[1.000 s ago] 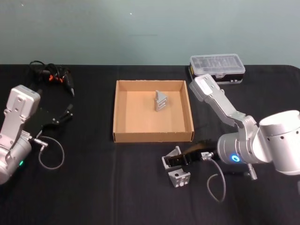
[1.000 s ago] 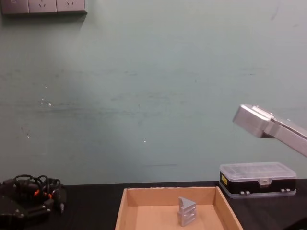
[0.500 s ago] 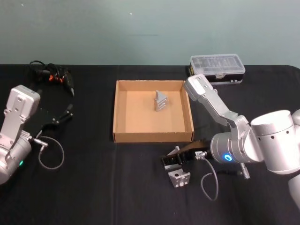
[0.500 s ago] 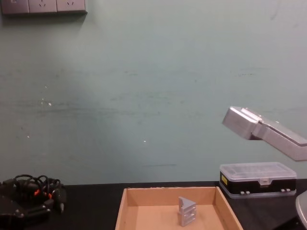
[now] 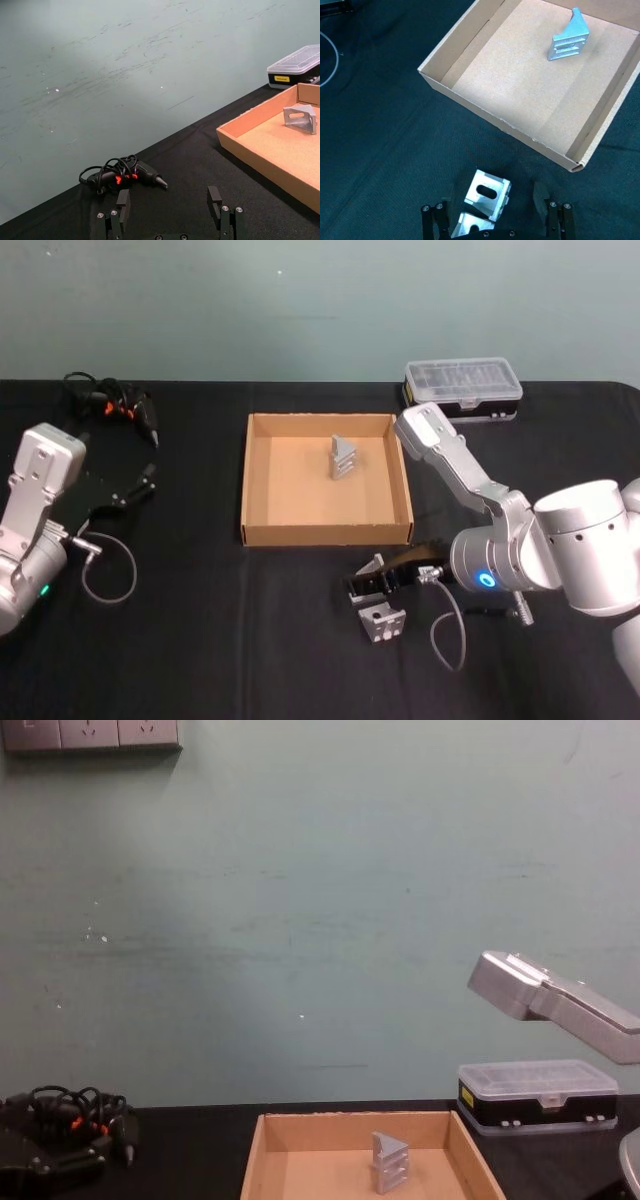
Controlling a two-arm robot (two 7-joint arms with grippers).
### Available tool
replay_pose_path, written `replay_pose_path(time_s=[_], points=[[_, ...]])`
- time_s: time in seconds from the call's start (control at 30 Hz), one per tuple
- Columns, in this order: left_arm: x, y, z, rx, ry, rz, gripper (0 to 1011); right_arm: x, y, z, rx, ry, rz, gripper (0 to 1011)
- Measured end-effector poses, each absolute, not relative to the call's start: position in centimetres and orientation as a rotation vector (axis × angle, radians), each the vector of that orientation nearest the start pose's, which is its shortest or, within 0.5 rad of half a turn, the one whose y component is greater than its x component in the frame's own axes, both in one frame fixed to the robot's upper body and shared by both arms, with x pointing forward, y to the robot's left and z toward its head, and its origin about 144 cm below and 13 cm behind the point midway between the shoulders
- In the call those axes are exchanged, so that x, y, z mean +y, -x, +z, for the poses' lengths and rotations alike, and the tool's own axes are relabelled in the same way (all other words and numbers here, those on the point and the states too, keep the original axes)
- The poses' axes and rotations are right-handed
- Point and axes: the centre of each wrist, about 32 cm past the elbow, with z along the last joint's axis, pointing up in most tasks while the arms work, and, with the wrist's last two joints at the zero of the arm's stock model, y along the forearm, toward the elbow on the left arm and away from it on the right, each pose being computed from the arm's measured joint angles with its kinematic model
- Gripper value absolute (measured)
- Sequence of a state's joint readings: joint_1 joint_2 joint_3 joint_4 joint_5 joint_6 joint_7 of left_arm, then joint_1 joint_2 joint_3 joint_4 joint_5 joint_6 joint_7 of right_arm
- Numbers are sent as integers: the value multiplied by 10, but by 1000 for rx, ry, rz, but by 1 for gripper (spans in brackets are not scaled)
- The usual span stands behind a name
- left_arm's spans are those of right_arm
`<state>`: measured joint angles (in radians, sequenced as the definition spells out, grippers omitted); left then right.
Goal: Use one hand to pick up the angle iron from the table and place it into the box.
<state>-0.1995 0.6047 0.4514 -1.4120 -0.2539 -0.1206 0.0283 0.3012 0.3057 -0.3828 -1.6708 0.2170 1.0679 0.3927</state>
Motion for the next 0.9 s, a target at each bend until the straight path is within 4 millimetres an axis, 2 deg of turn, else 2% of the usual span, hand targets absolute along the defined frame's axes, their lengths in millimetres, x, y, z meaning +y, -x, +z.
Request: replay_pose_path(time_s=[0.3,0.4,0.53,0.57,0.73,0.9], points=[[310,-489,1140,-285,-304,1248,1011,-193,-506,1243,472,701,-839,1003],[310,-489,1140,-285,-304,1248,1011,-193,-506,1244,472,701,-839,947],[310,-489,1140,-285,-304,1248,1011,-193,-506,1244,472,701,-838,864],[310,-489,1140,-285,-304,1248,1011,-193,-506,1244,472,701,-838,805],[310,-489,1140,-285,-304,1248,1011,-193,-506,1244,472,701,-837,682],[310,-489,1140,-285,-304,1248,1011,-193,-506,1244,472,702,-837,490]])
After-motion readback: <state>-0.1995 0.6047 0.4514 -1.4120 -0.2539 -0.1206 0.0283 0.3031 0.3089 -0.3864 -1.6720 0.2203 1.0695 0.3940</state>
